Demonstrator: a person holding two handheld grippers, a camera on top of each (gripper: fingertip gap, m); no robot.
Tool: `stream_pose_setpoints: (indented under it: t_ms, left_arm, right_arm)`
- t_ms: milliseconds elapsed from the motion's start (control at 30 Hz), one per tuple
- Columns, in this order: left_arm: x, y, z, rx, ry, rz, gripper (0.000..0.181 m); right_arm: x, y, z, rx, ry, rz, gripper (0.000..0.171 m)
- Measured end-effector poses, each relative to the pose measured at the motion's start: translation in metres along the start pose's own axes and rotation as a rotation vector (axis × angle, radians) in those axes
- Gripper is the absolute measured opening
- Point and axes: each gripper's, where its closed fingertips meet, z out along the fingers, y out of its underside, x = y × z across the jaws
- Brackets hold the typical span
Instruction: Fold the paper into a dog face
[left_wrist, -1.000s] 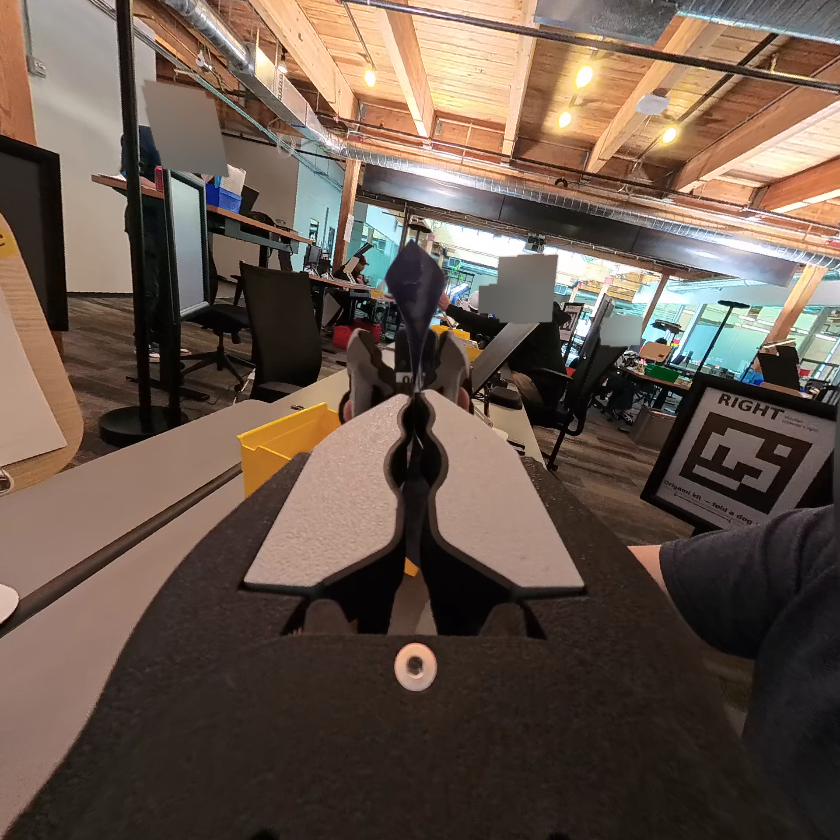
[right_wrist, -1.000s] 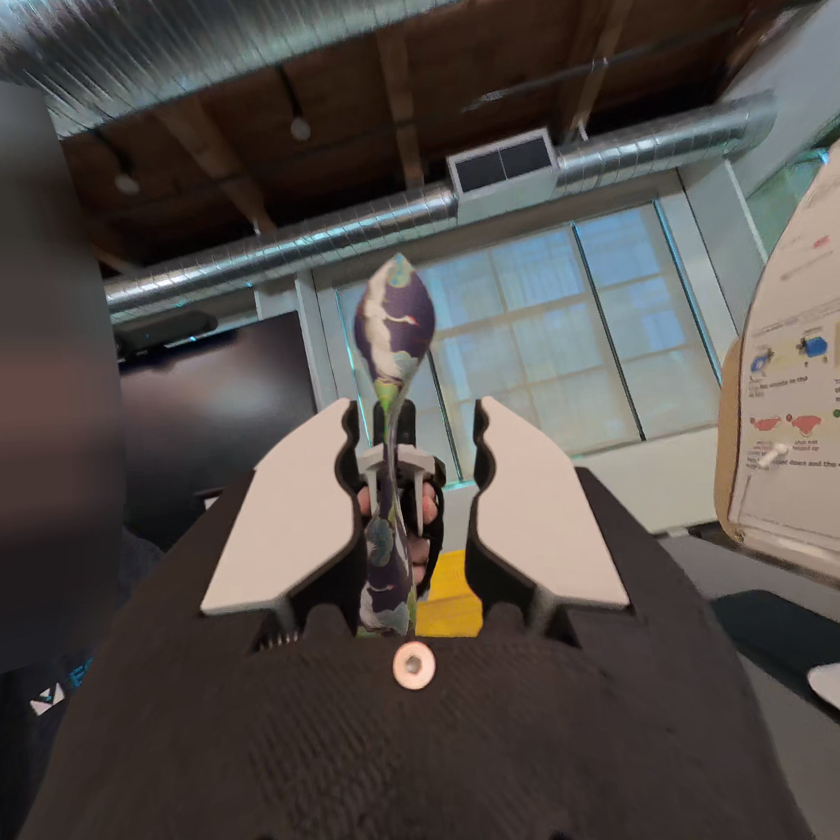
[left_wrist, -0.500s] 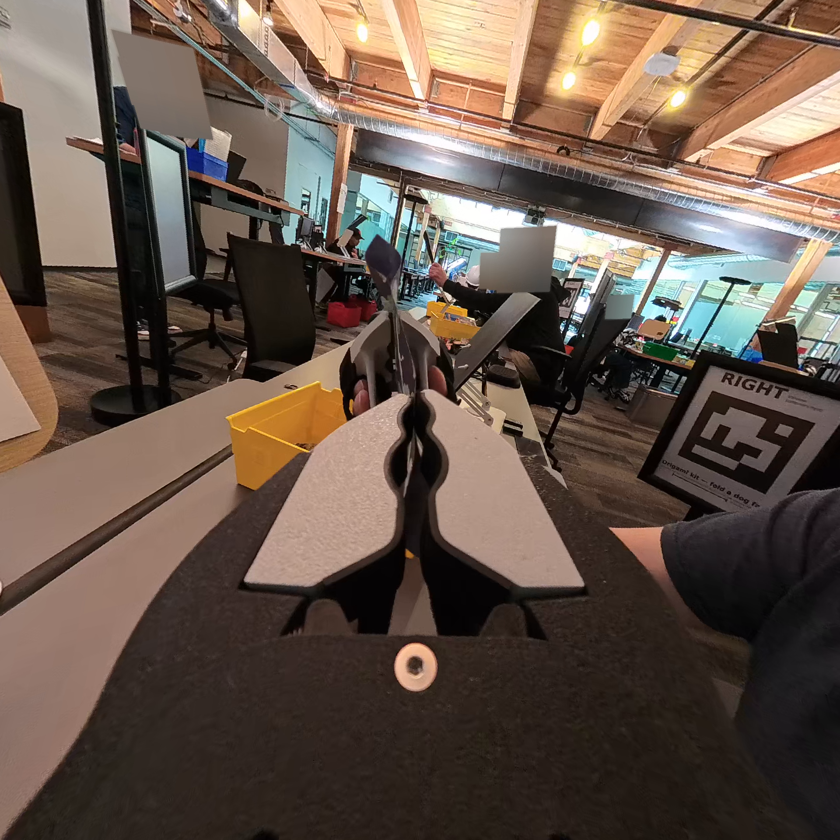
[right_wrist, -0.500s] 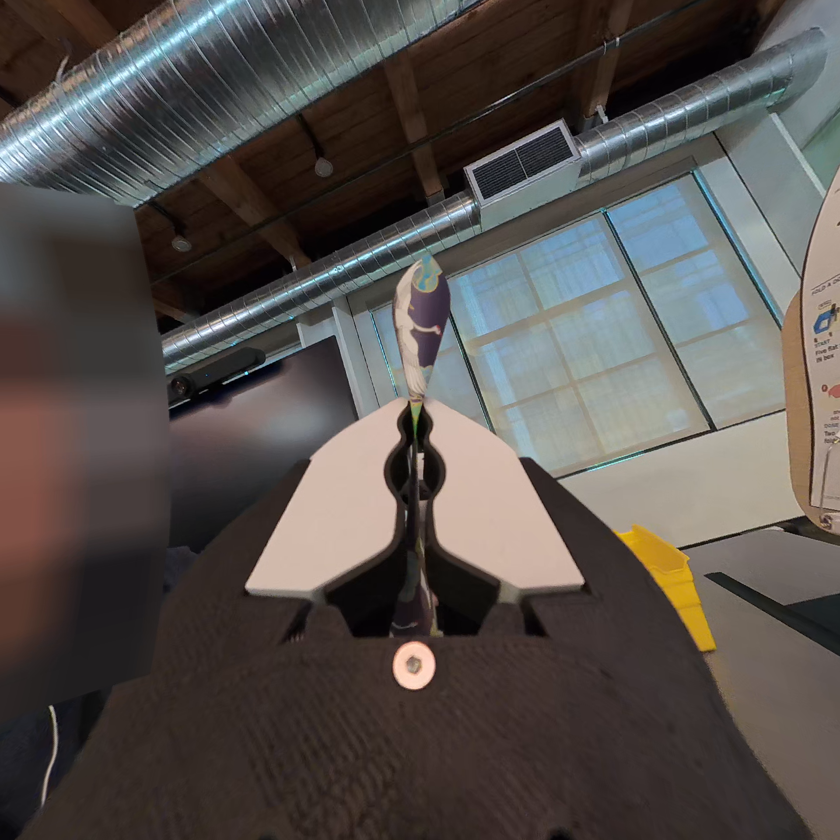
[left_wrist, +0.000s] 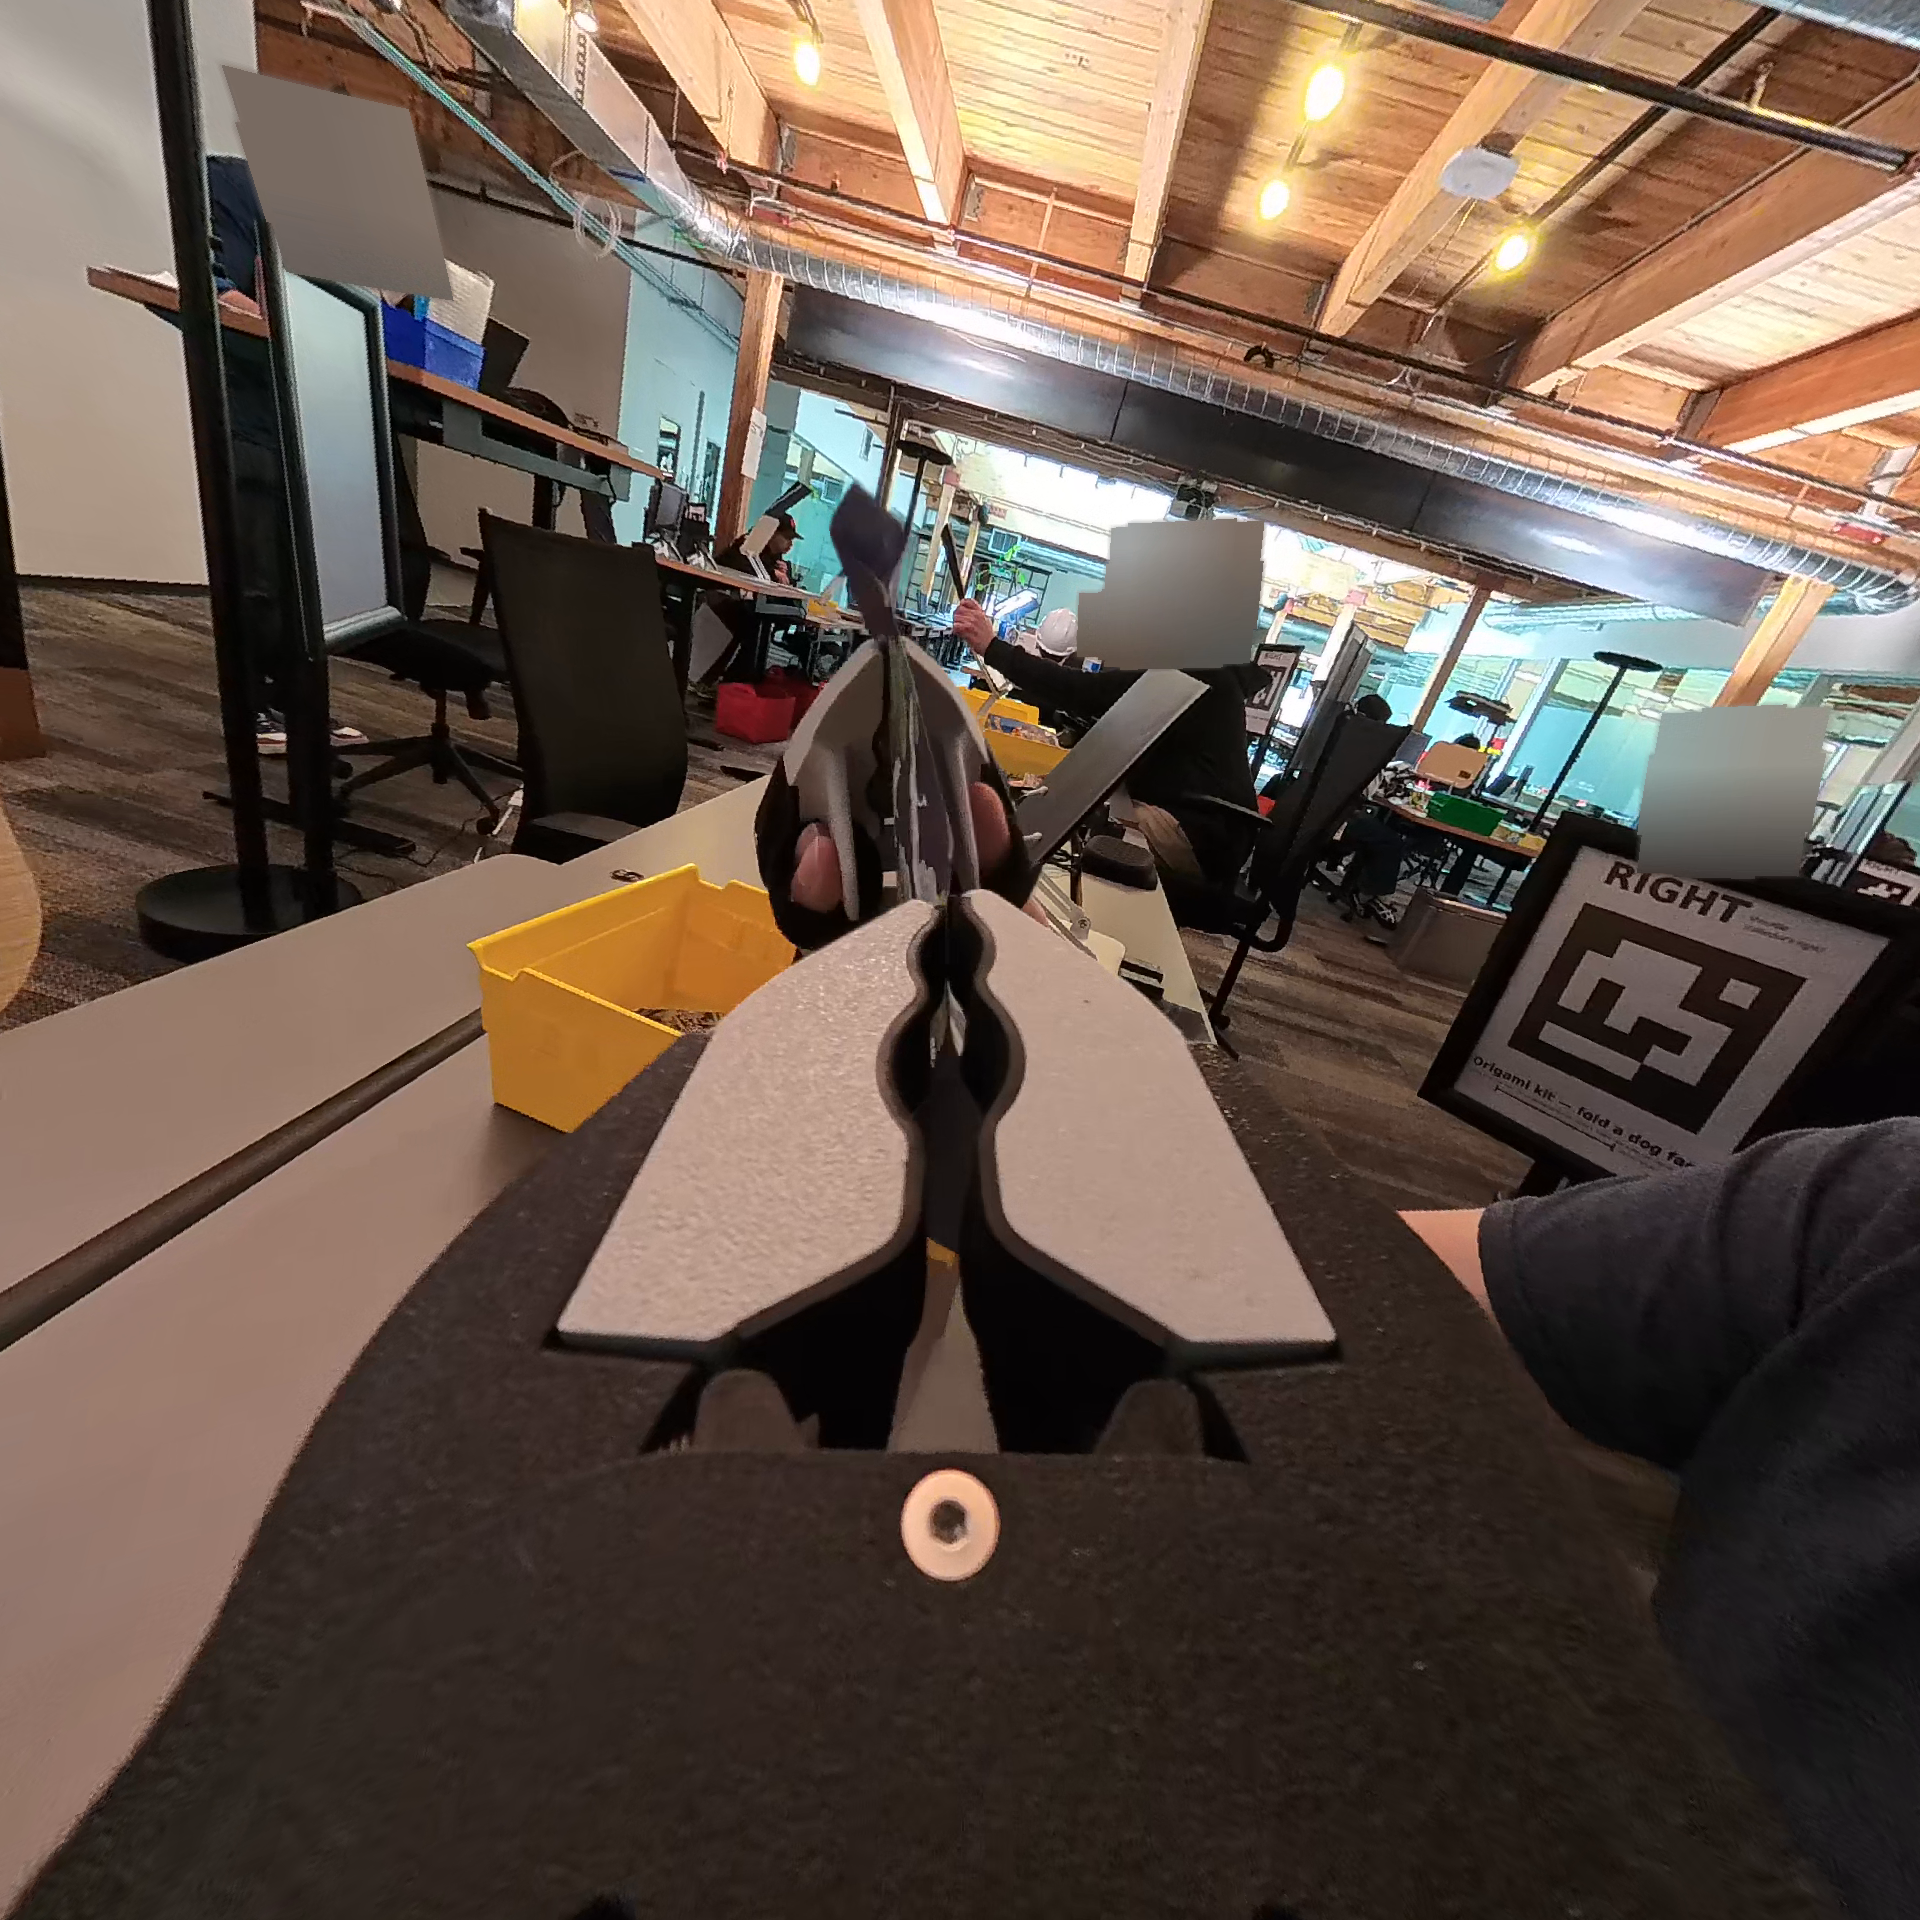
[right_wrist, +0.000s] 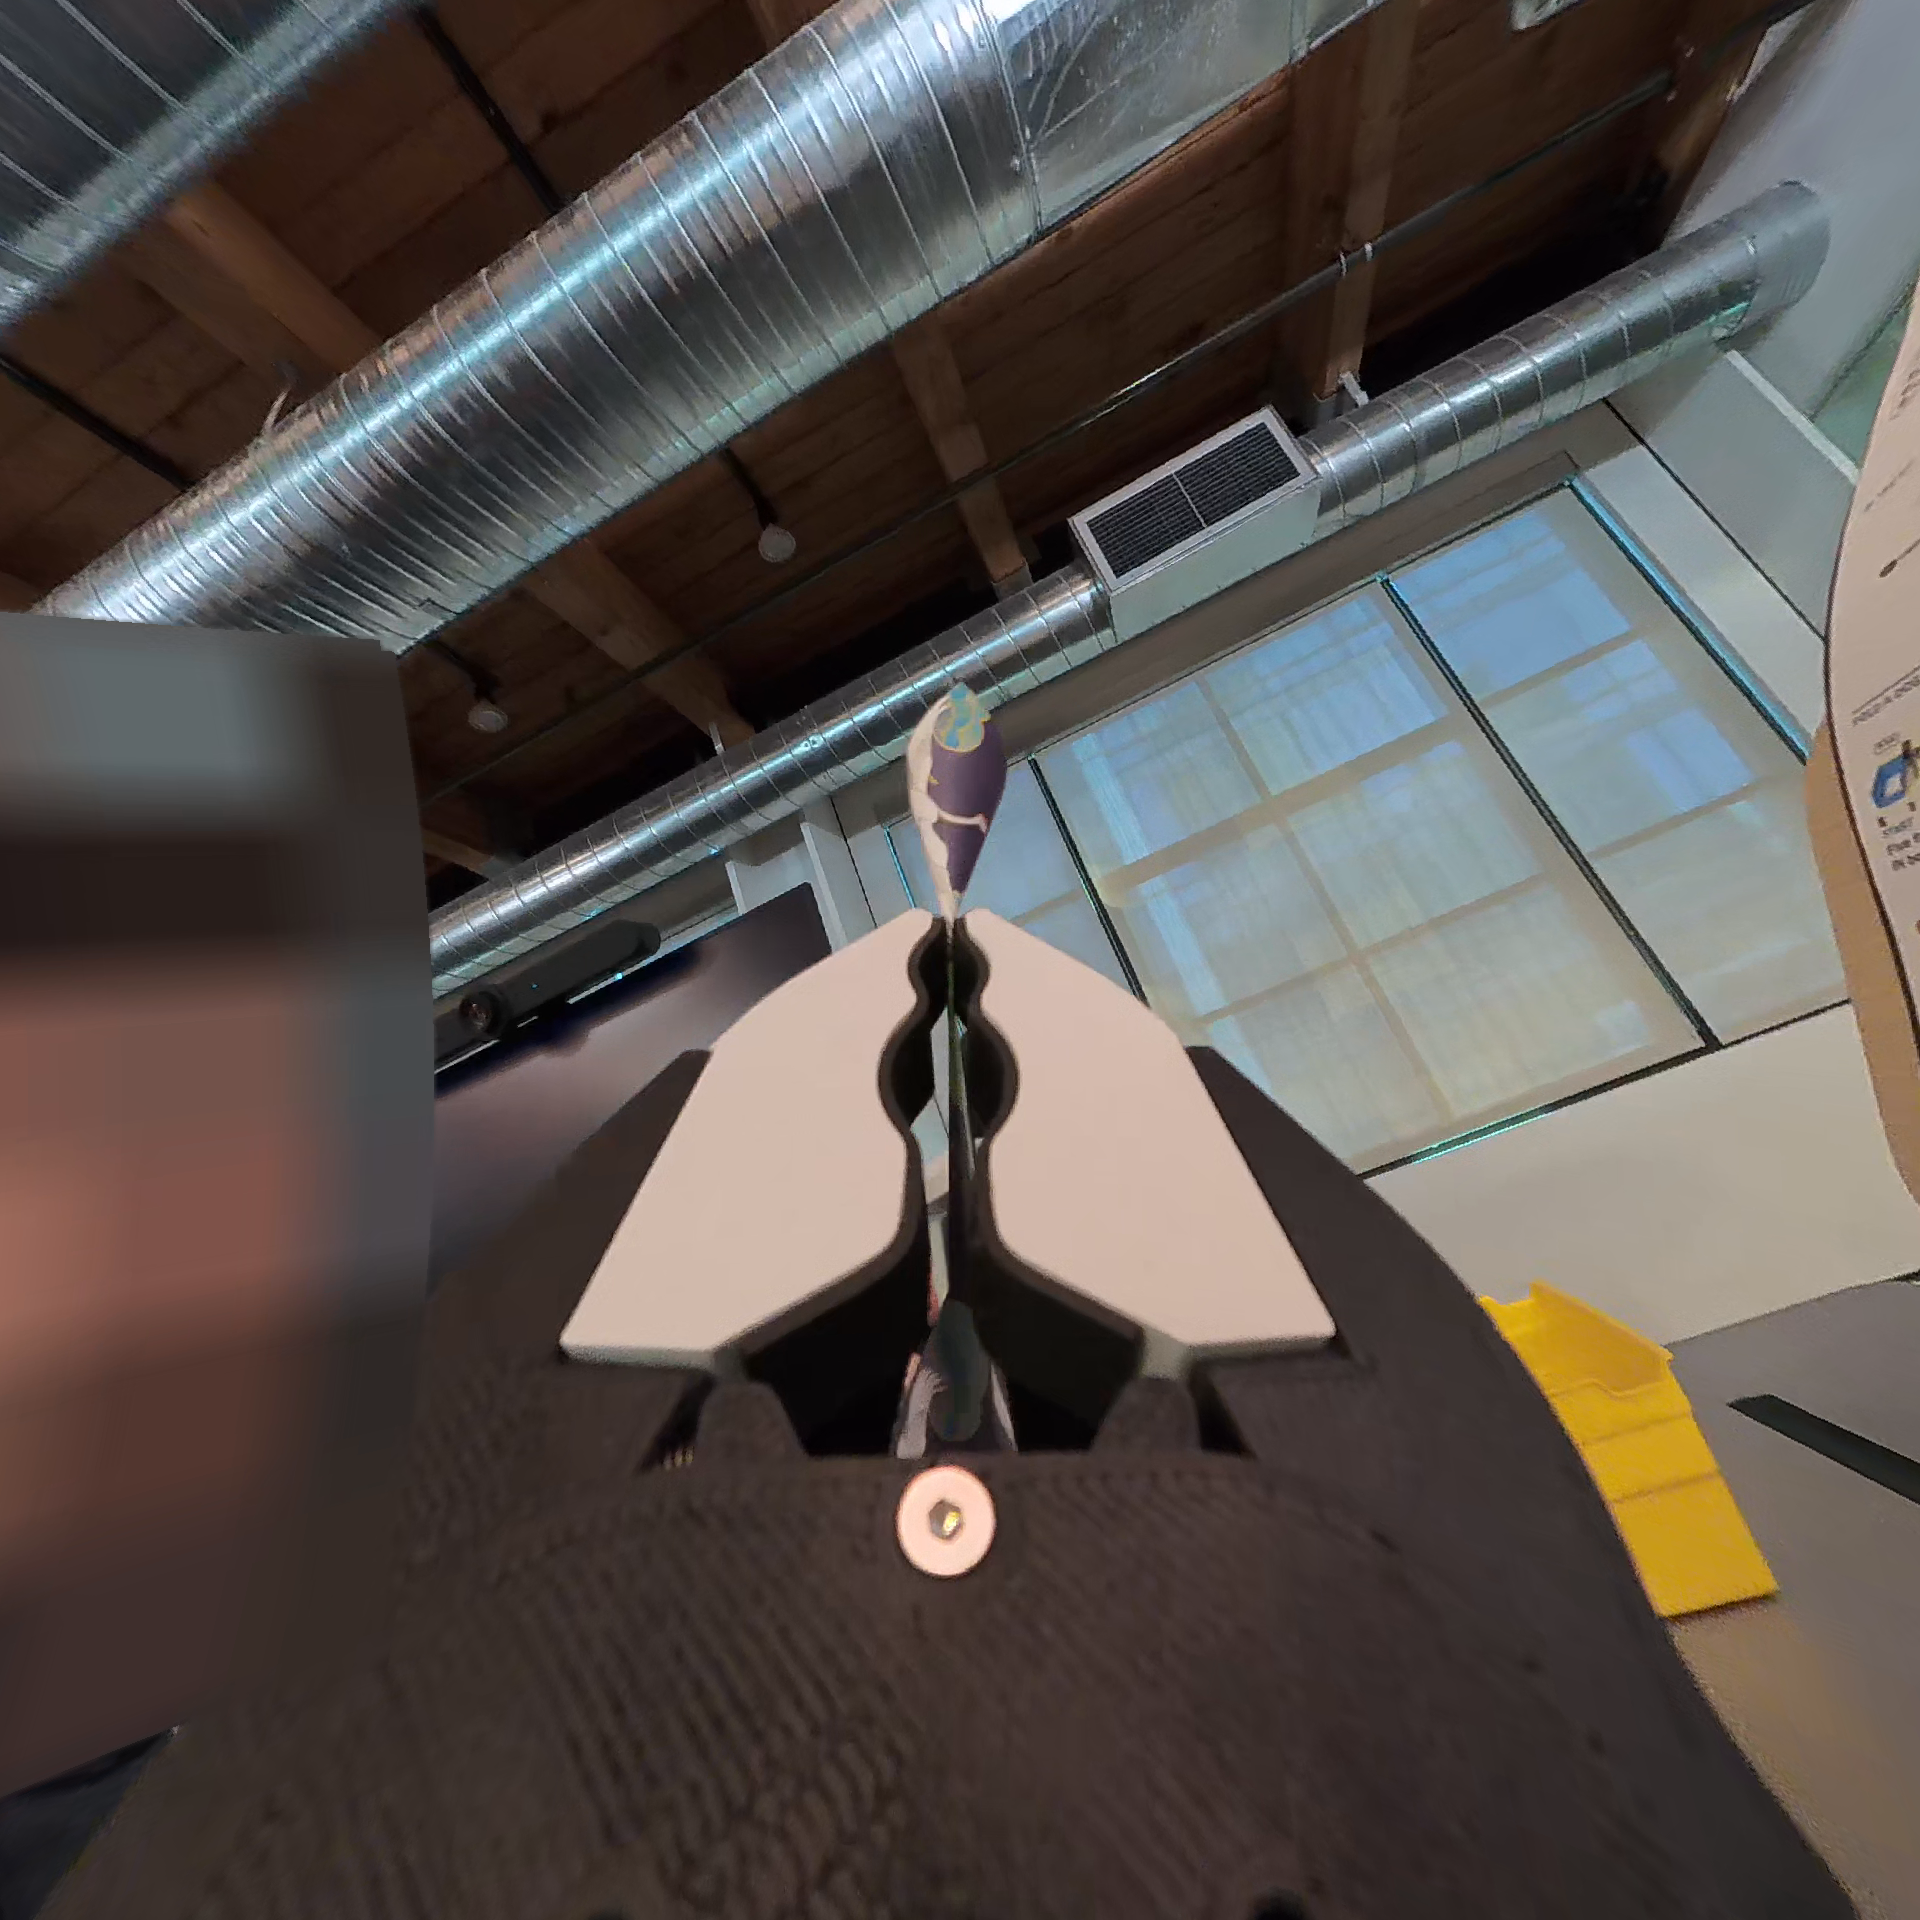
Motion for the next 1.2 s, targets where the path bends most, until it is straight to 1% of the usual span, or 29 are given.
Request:
stream_pose_setpoints:
  t_ms: [267,600,667,733,767,800,833,867,900,933,967,1000,1067,1100,1167,1200]
  left_arm:
    - [0.0,0.002,0.002,0.002,0.001,-0.009,0.0]
    - [0.003,0.003,0.003,-0.004,0.021,-0.013,0.0]
    - [0.004,0.002,0.003,-0.002,0.025,-0.014,0.0]
    - [0.004,-0.001,0.0,0.009,0.028,-0.018,0.0]
    - [0.004,-0.004,-0.002,0.02,0.033,-0.022,0.0]
    - [0.005,-0.007,-0.005,0.03,0.039,-0.028,0.0]
    - [0.004,-0.01,-0.007,0.042,0.04,-0.033,0.0]
    - [0.004,-0.011,-0.009,0.047,0.039,-0.033,0.0]
    - [0.003,-0.012,-0.01,0.047,0.038,-0.029,0.0]
    - [0.004,-0.013,-0.011,0.049,0.037,-0.026,0.0]
    - [0.004,-0.014,-0.011,0.049,0.041,-0.025,0.0]
    - [0.005,-0.013,-0.011,0.046,0.042,-0.022,0.0]
    - [0.005,-0.012,-0.01,0.037,0.036,-0.013,0.0]
    - [0.005,-0.01,-0.009,0.029,0.037,-0.01,0.0]
    - [0.007,-0.008,-0.007,0.018,0.045,-0.008,0.0]
    - [0.008,-0.006,-0.005,0.011,0.047,-0.007,0.0]
  right_arm:
    - [0.0,-0.009,-0.004,0.058,0.002,0.022,0.0]
    - [-0.005,-0.019,-0.007,0.11,-0.002,-0.001,0.0]
    - [-0.008,-0.028,-0.011,0.157,-0.008,-0.013,0.001]
    - [-0.012,-0.058,-0.028,0.324,-0.017,0.0,0.001]
    - [-0.009,-0.065,-0.034,0.332,0.014,-0.014,0.0]
    - [-0.009,-0.063,-0.033,0.269,0.035,-0.067,0.0]
    - [-0.01,-0.055,-0.028,0.17,0.038,-0.137,0.002]
    - [-0.008,-0.044,-0.021,0.074,0.061,-0.191,0.021]
    - [-0.007,-0.034,-0.013,0.0,0.073,-0.216,0.045]
    - [-0.011,-0.023,-0.005,-0.07,0.056,-0.217,0.053]
    - [-0.015,-0.013,0.002,-0.124,0.036,-0.214,0.056]
    - [-0.02,-0.007,0.006,-0.148,0.02,-0.217,0.057]
    - [-0.025,-0.002,0.012,-0.158,0.011,-0.212,0.053]
    - [-0.023,0.0,0.013,-0.168,0.03,-0.203,0.046]
    - [-0.02,0.007,0.013,-0.207,0.047,-0.201,0.038]
    - [-0.018,0.008,0.013,-0.219,0.054,-0.2,0.027]
